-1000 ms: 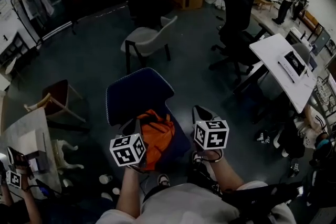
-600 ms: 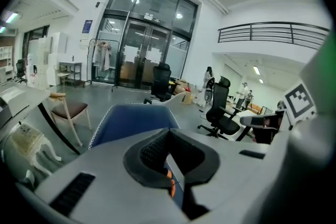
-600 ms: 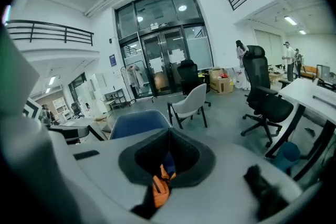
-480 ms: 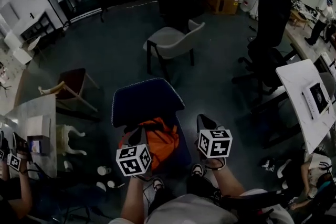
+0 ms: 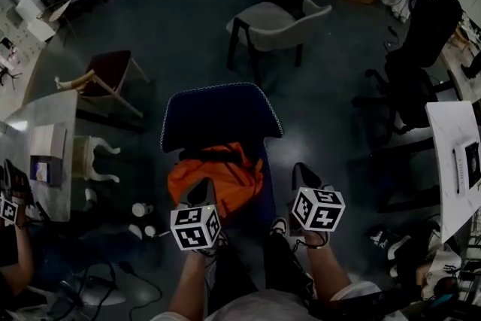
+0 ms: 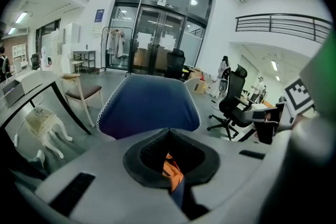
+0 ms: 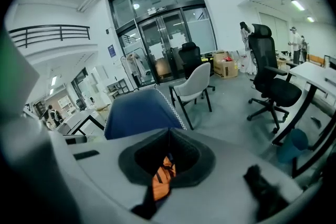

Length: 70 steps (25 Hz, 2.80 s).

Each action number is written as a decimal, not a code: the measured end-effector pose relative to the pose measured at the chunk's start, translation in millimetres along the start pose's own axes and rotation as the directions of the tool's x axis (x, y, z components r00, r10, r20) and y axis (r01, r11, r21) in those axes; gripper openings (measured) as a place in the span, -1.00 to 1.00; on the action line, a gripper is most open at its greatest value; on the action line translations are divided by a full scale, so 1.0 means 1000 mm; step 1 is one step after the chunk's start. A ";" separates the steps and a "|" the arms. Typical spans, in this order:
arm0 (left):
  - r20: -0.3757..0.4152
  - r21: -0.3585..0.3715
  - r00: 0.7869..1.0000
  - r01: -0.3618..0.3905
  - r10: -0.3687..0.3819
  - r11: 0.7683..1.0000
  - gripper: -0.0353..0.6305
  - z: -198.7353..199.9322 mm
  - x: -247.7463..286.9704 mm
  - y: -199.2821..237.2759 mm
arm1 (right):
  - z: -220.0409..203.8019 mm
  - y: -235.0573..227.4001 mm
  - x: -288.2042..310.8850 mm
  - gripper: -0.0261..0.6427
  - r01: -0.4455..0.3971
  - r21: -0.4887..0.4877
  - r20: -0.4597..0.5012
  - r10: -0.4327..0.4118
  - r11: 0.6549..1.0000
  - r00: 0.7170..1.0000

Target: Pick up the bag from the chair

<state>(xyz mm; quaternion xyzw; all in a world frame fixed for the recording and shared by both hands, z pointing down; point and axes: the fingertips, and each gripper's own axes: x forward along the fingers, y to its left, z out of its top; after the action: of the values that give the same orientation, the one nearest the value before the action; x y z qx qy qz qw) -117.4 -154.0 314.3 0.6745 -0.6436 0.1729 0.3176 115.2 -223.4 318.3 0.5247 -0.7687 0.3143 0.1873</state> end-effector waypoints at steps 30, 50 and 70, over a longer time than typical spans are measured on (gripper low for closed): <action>-0.188 -0.032 0.982 0.019 -0.025 0.999 -0.86 -0.151 0.117 -0.011 | -0.163 -0.083 0.077 -0.83 0.061 0.085 -0.174 -0.046 0.994 0.984; -0.296 0.074 0.948 0.142 -0.114 0.987 -0.86 -0.249 0.178 -0.035 | -0.260 -0.098 0.125 -0.83 0.043 0.110 -0.221 -0.018 0.993 0.975; -0.355 0.141 0.915 0.254 -0.191 0.957 -0.54 -0.263 0.197 -0.047 | -0.280 -0.107 0.127 -0.83 0.057 0.124 -0.246 -0.025 0.991 0.969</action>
<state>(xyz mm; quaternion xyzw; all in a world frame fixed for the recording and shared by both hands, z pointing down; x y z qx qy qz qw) -3.6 -133.9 625.1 0.7303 -0.4795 0.3072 0.3773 154.0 -147.5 632.0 0.5091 -0.7067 0.4217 0.2523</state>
